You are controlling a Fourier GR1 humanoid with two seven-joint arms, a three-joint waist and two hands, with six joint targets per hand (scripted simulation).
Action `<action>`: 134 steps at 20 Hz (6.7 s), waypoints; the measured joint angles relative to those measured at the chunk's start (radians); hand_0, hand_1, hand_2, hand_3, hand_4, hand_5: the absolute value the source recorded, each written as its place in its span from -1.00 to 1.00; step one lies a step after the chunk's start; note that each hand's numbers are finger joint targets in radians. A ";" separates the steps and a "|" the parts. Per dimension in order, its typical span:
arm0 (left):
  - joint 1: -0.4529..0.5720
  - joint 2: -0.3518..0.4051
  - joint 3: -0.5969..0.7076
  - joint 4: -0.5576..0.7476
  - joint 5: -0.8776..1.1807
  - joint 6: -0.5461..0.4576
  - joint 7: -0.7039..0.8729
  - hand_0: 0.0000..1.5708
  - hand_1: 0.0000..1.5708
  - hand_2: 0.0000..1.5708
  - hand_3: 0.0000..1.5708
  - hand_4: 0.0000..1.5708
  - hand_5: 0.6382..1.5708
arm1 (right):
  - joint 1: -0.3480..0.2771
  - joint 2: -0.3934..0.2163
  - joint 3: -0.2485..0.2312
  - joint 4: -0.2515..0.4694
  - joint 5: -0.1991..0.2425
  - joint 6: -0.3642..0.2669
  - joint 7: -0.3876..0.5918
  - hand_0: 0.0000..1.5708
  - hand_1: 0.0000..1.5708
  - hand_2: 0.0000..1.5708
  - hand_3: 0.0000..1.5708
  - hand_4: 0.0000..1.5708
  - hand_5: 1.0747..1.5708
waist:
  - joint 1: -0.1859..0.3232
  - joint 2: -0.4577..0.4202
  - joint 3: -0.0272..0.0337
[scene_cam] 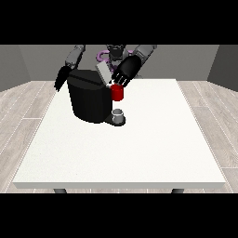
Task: Insert the coffee pod into the coffee machine and close the lid
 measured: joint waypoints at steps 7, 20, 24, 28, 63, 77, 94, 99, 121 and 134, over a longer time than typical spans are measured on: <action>-0.004 -0.003 -0.004 0.021 -0.006 0.002 -0.018 0.49 0.49 0.57 0.52 -0.46 1.00 | -0.013 -0.006 -0.008 -0.004 -0.008 0.003 0.015 -1.00 -1.00 -1.00 -1.00 -1.00 1.00 | -0.004 0.003 0.0000; -0.033 0.021 0.008 0.046 -0.022 0.048 -0.047 0.51 0.51 0.54 0.49 -0.54 1.00 | -0.038 -0.021 -0.011 -0.019 -0.011 0.014 0.042 -1.00 -1.00 -1.00 -1.00 -1.00 1.00 | -0.022 0.022 -0.0003; -0.061 0.032 0.008 0.047 -0.035 0.070 -0.047 0.56 0.56 0.58 0.47 -1.00 1.00 | -0.054 -0.004 -0.002 -0.020 0.003 -0.010 0.043 -1.00 -1.00 -1.00 -1.00 -1.00 1.00 | -0.023 0.045 -0.0002; -0.035 0.043 -0.023 0.049 -0.070 0.089 -0.074 0.54 0.54 0.55 0.39 -1.00 1.00 | -0.029 -0.002 0.005 -0.027 0.008 -0.011 0.047 -1.00 -1.00 -1.00 -1.00 -1.00 1.00 | -0.023 0.031 -0.0002; -0.076 0.124 -0.038 0.052 -0.165 0.231 -0.235 -1.00 -1.00 -0.21 -0.38 -1.00 1.00 | -0.066 -0.017 0.015 -0.035 0.047 -0.030 0.040 -1.00 -1.00 -1.00 -1.00 -1.00 1.00 | -0.048 0.121 0.0038; -0.024 0.073 -0.045 0.067 -0.180 0.233 -0.205 -1.00 -1.00 -1.00 -1.00 -1.00 1.00 | -0.011 -0.013 -0.005 -0.003 0.013 -0.005 0.039 -1.00 -1.00 -1.00 -1.00 -1.00 1.00 | 0.010 0.019 0.0024; 0.384 -0.288 0.226 0.075 0.226 0.184 -0.271 -1.00 -1.00 -1.00 -1.00 -0.50 1.00 | 0.253 0.008 -0.043 0.036 -0.053 0.021 -0.046 -1.00 -1.00 -1.00 -1.00 -1.00 1.00 | 0.273 -0.409 -0.0023; 0.521 -0.357 0.259 0.087 0.290 0.165 -0.292 -1.00 -1.00 -1.00 -1.00 -0.59 1.00 | 0.234 -0.006 -0.022 -0.018 -0.083 0.089 -0.015 -1.00 -1.00 -1.00 -1.00 -0.92 1.00 | 0.336 -0.510 -0.0012; 0.776 -0.419 0.076 -0.264 0.529 0.141 -0.152 -1.00 -1.00 -1.00 -1.00 -0.54 1.00 | -0.014 -0.112 -0.155 0.111 -0.202 0.173 0.117 -1.00 -1.00 -1.00 -1.00 -0.79 1.00 | 0.513 -0.457 0.0002; 0.913 -0.410 0.008 -0.577 0.604 0.157 -0.063 -1.00 -1.00 -1.00 -1.00 -0.55 1.00 | -0.137 -0.127 -0.139 0.230 -0.219 0.213 0.078 -1.00 -1.00 -1.00 -1.00 -1.00 1.00 | 0.494 -0.329 0.0000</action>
